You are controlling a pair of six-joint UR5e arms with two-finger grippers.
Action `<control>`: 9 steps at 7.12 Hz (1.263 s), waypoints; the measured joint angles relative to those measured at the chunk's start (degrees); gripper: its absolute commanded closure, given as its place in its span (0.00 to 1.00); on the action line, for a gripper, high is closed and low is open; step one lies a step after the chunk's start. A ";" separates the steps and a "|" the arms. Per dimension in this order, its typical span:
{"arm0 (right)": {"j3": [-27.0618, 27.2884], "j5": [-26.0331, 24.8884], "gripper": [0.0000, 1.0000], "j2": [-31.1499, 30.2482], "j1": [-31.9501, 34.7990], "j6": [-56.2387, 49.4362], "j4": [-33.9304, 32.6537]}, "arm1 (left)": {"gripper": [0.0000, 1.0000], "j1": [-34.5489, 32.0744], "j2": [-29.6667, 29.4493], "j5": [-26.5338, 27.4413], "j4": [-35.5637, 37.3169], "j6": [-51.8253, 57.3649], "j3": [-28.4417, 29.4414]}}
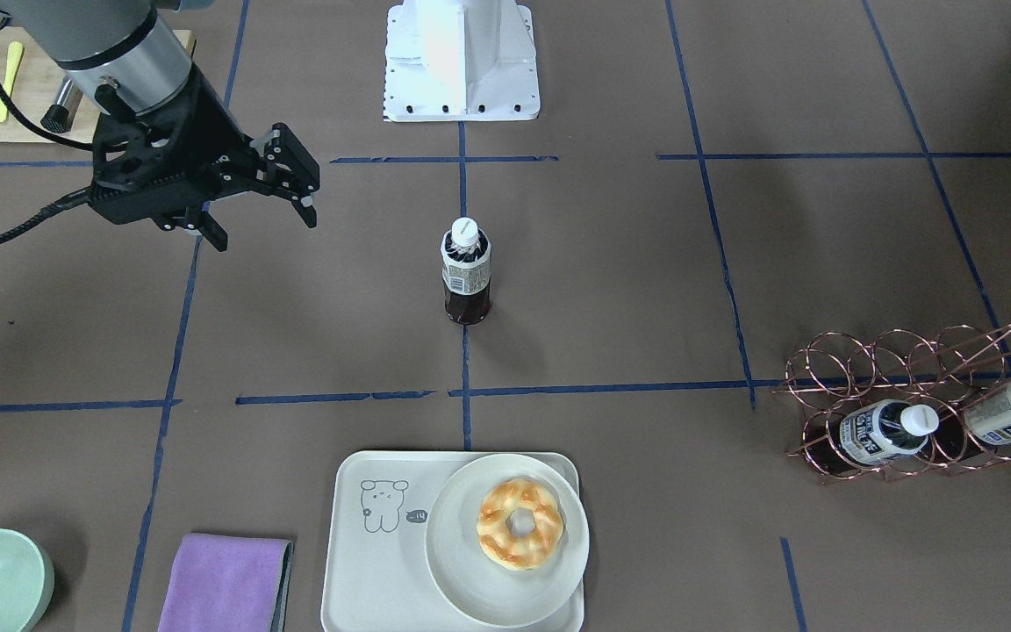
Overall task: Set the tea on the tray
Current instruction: 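Swing the right arm in toward the tea bottle at the table center, then lower the open right gripper down over the bottle's white cap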
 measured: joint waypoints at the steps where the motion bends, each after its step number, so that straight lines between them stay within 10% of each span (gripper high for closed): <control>1: -1.28 -1.46 0.00 1.98 -1.38 1.78 -0.03 | 0.00 0.00 -0.03 0.00 0.00 0.03 -0.04; 9: -7.17 -11.65 0.01 12.78 -10.81 5.85 -7.82 | 0.00 0.00 0.01 0.00 -0.04 0.05 0.03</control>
